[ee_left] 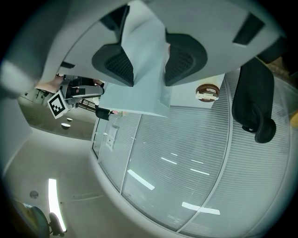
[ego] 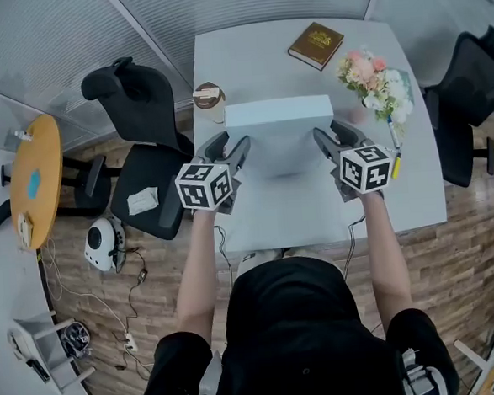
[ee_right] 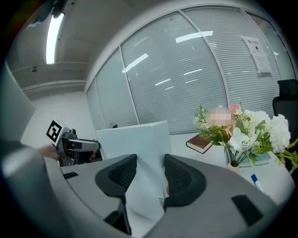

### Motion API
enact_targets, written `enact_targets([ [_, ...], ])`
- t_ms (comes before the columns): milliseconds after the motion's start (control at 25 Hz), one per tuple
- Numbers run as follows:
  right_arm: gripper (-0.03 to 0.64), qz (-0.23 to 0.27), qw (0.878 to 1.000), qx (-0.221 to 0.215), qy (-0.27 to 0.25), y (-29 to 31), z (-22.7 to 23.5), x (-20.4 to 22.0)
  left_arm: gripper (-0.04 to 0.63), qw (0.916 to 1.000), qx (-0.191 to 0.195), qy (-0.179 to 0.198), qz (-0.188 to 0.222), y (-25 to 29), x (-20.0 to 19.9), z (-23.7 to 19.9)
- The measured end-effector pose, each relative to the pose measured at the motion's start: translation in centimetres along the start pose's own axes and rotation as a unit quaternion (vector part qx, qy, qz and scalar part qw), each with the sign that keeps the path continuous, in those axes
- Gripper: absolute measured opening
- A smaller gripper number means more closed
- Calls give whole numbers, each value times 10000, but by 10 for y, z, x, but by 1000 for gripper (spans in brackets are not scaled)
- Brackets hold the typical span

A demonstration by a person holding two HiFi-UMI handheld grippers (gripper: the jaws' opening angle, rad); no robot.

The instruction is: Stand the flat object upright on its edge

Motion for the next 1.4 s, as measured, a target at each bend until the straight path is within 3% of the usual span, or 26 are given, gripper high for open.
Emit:
enact_targets([
  [1400, 206, -14, 9998, -208, 25, -27, -16, 24, 230, 10000, 4, 38, 30, -24, 28, 16],
])
Point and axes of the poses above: the fingertips, and each gripper's own axes: y forward along the fingers, z to its right, x out of its underside, the point moved 2 cm from there along -y, backward along the fingers, and after that the axes turned 1 degree about -y, right-handed, at the moved point
